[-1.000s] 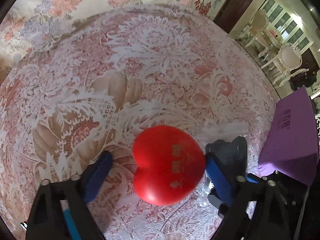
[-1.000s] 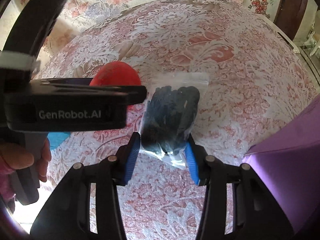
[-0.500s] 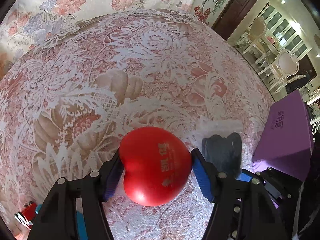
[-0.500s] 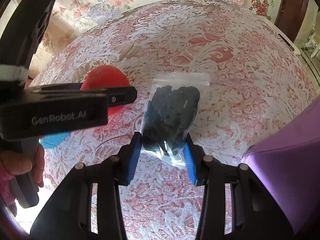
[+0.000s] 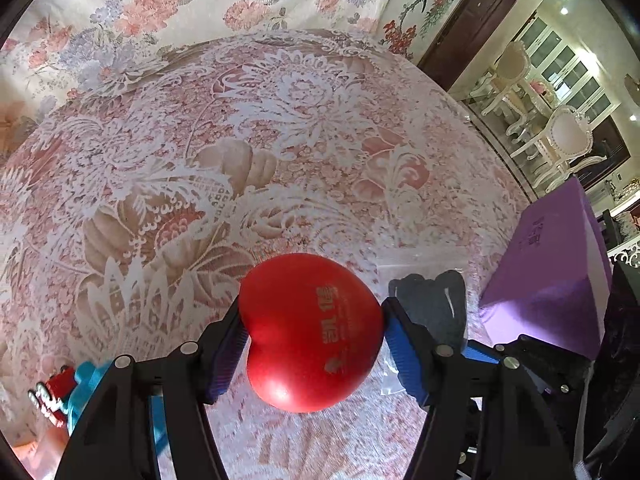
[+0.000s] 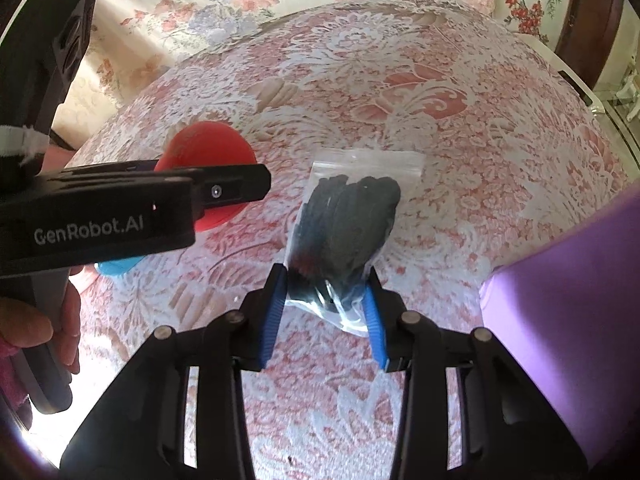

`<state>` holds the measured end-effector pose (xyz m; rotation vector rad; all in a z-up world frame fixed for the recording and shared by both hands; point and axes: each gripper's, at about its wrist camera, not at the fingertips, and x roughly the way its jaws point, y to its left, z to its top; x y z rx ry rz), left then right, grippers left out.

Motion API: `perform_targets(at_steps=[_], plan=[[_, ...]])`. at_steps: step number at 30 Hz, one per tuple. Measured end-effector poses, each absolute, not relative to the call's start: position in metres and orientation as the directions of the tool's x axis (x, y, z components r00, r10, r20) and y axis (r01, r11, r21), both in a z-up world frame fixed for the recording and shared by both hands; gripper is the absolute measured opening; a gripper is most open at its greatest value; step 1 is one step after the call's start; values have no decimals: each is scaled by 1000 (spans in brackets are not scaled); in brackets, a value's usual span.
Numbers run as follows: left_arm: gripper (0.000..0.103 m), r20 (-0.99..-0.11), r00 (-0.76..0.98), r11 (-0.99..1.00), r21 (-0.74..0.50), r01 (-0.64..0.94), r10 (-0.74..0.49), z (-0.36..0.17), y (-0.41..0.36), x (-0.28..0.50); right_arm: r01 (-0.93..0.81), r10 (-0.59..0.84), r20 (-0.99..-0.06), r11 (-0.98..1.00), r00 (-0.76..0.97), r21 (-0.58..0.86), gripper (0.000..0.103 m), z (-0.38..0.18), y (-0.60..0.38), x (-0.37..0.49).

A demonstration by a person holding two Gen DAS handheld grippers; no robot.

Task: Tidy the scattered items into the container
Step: 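Carry the red ball and bagged glove with both tools over the purple box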

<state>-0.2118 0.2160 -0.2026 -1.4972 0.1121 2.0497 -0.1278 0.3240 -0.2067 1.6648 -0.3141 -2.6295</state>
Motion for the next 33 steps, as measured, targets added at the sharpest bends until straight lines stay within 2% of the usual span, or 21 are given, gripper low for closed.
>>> perform_targets(at_steps=[10, 18, 27, 33], plan=[[66, -870, -227, -836, -300, -461, 437, -169, 189, -174, -2, -173, -871, -981, -459, 195, 40, -165, 309, -98], [66, -820, -309, -847, -345, -404, 481, -120, 175, -141, 102, -217, -856, -976, -469, 192, 40, -127, 306, -62], [66, -773, -336, -809, -362, -463, 538, -68, 208, -117, 118, -228, -826, -974, -515, 195, 40, -83, 345, -30], [66, -758, -301, -760, -367, -536, 578, -52, 259, -101, 54, -178, -821, -983, -542, 178, 40, -68, 394, -7]])
